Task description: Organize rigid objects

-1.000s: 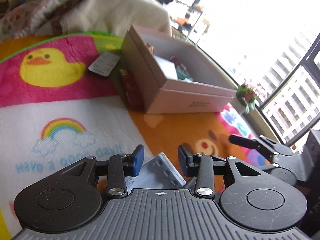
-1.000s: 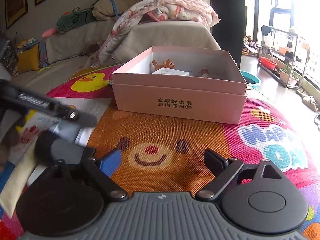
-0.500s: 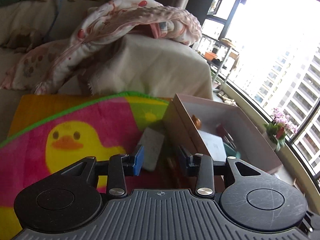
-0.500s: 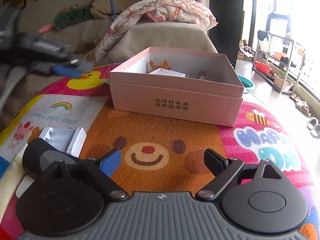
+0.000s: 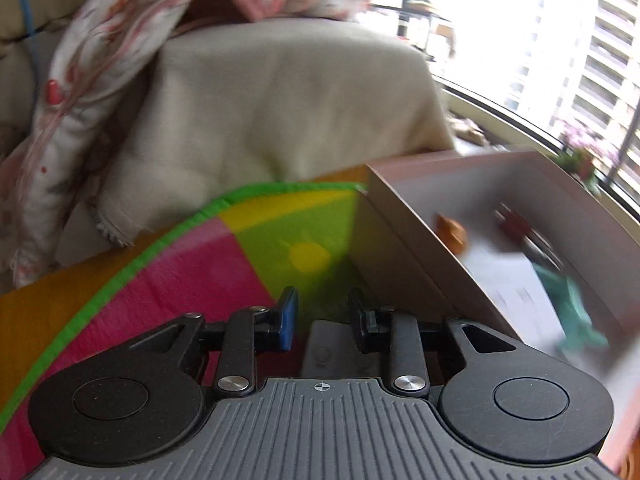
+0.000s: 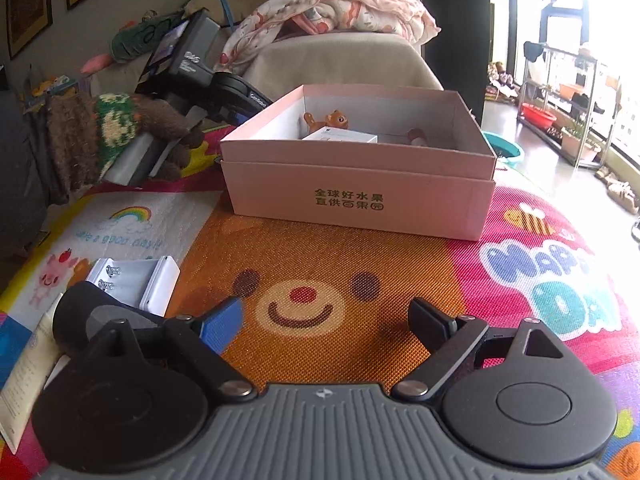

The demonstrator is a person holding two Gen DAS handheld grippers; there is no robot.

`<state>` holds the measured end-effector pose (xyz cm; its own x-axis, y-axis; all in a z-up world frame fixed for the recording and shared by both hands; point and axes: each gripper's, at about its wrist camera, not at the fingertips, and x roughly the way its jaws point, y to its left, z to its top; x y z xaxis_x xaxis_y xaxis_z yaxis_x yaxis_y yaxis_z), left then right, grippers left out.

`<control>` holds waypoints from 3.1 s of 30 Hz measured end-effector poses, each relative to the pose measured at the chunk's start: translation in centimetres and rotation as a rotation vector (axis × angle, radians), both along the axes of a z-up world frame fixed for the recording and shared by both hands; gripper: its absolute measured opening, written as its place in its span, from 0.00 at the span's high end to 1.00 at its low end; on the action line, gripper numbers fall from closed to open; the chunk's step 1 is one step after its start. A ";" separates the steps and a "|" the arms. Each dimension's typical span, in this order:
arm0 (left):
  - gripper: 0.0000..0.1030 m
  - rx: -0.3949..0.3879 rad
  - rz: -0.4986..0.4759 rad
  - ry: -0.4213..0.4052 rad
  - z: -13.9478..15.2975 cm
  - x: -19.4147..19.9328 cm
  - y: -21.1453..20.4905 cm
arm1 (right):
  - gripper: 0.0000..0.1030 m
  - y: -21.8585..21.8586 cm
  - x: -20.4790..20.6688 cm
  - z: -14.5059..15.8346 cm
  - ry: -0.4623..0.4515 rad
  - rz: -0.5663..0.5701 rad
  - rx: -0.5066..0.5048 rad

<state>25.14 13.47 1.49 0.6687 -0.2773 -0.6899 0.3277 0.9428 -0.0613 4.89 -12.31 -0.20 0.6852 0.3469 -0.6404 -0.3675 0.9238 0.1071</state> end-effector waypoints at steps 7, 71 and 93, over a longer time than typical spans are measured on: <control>0.75 -0.048 -0.121 0.015 -0.1 -7.4 -0.4 | 0.11 0.0 -0.1 0.0 -0.004 0.002 0.007; 0.61 -0.455 0.337 0.103 -1.8 -13.0 3.4 | 0.05 -3.7 -3.9 -0.1 0.022 0.074 0.013; 0.61 -0.287 -0.070 0.039 2.4 -25.4 1.0 | 0.03 -3.1 -2.6 -0.1 0.021 0.077 -0.006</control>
